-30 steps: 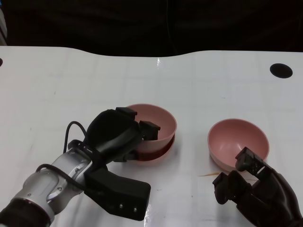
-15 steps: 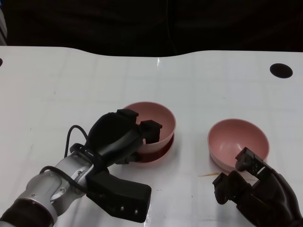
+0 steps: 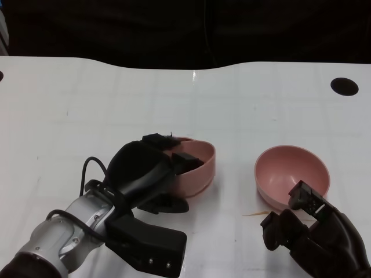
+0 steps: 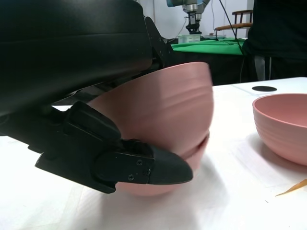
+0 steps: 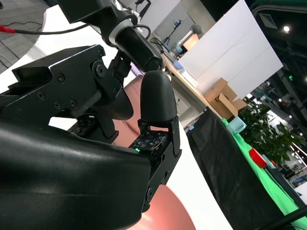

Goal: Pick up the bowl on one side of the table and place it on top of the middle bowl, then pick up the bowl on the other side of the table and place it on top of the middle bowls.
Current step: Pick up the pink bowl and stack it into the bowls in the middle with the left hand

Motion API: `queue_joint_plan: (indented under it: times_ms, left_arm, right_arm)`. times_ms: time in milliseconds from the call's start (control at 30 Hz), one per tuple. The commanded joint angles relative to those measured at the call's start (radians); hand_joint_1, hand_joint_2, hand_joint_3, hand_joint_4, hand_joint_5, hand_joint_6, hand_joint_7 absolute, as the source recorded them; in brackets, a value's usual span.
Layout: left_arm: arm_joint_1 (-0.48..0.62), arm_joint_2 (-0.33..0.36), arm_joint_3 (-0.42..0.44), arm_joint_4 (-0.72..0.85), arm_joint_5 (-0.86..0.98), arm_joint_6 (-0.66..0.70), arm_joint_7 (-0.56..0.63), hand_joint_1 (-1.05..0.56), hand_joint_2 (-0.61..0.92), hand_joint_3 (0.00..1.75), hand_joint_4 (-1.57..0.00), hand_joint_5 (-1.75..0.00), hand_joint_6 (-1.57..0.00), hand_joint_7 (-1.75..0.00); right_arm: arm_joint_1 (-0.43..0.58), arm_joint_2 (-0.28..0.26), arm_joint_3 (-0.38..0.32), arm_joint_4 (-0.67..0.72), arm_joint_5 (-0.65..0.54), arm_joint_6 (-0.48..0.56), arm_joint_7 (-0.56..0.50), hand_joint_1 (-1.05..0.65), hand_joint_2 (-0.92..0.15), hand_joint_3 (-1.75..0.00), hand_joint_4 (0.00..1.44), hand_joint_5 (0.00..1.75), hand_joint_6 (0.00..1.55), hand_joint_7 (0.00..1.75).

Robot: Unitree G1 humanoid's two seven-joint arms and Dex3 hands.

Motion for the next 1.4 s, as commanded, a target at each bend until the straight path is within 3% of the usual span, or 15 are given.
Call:
queue_joint_plan:
  times_ms: [33,967,1400]
  left_arm:
    - [0.018,0.018,0.008,-0.023,-0.008,0.008,-0.011,-0.94,0.92,0.50,-0.18,0.00,-0.54,0.00]
    - [0.029,0.015,0.008,-0.013,-0.002,0.009,0.023,-0.92,0.92,0.48,-0.23,-0.02,-0.58,-0.01]
    - [0.020,-0.010,0.002,0.088,-0.009,-0.018,0.076,-0.90,0.92,0.47,-0.21,0.00,-0.57,0.00]
  right_arm:
    - [0.007,-0.006,-0.007,-0.022,0.005,0.004,-0.011,0.00,-0.67,-1.24,0.87,1.75,0.65,1.72]
    - [0.004,-0.011,-0.010,-0.012,0.004,-0.004,0.000,0.01,-0.69,-1.22,0.87,1.75,0.64,1.74]
    - [0.008,-0.008,-0.012,-0.020,0.005,0.002,-0.009,0.00,-0.67,-1.23,0.87,1.75,0.65,1.73]
